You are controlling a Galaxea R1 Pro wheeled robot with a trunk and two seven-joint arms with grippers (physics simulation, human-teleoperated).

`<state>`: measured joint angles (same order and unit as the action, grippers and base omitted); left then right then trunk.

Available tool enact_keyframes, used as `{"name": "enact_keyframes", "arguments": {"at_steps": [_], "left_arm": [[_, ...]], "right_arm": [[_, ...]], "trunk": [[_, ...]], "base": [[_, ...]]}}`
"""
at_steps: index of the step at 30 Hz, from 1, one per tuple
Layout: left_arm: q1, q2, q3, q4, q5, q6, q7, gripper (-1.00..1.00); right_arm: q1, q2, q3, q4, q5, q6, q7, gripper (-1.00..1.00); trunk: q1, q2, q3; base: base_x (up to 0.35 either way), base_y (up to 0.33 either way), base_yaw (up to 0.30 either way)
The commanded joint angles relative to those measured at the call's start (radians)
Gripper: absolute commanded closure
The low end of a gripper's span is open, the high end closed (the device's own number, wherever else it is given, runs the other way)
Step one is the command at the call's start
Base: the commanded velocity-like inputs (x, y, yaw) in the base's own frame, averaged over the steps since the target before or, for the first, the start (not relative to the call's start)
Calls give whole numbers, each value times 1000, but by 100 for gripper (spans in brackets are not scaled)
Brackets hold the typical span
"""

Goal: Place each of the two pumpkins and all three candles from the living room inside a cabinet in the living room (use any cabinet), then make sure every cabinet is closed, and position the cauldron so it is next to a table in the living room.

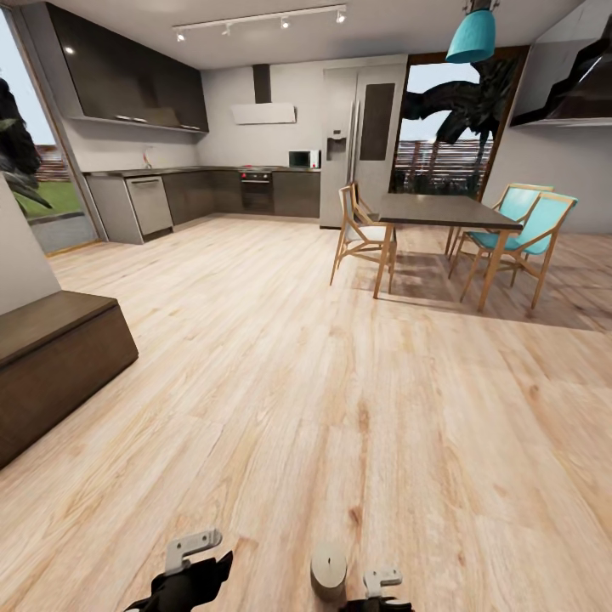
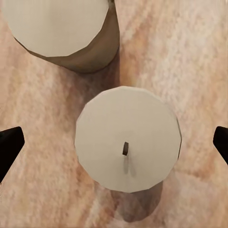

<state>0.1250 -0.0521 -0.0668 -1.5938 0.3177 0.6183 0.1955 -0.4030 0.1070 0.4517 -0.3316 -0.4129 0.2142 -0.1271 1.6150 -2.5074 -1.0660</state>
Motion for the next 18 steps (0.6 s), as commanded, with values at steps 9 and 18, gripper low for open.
{"name": "enact_keyframes", "arguments": {"at_steps": [9, 18], "left_arm": [[1, 0, -1, -2, 10, 3, 8, -100], [1, 0, -1, -2, 11, 3, 8, -100]], "right_arm": [[0, 0, 8, -3, -9, -3, -8, -100], [-3, -1, 6, -2, -10, -44, -17, -100]], "trunk": [[1, -1, -12], [2, -2, -20]], "base": [[0, 0, 0], [0, 0, 0]]}}
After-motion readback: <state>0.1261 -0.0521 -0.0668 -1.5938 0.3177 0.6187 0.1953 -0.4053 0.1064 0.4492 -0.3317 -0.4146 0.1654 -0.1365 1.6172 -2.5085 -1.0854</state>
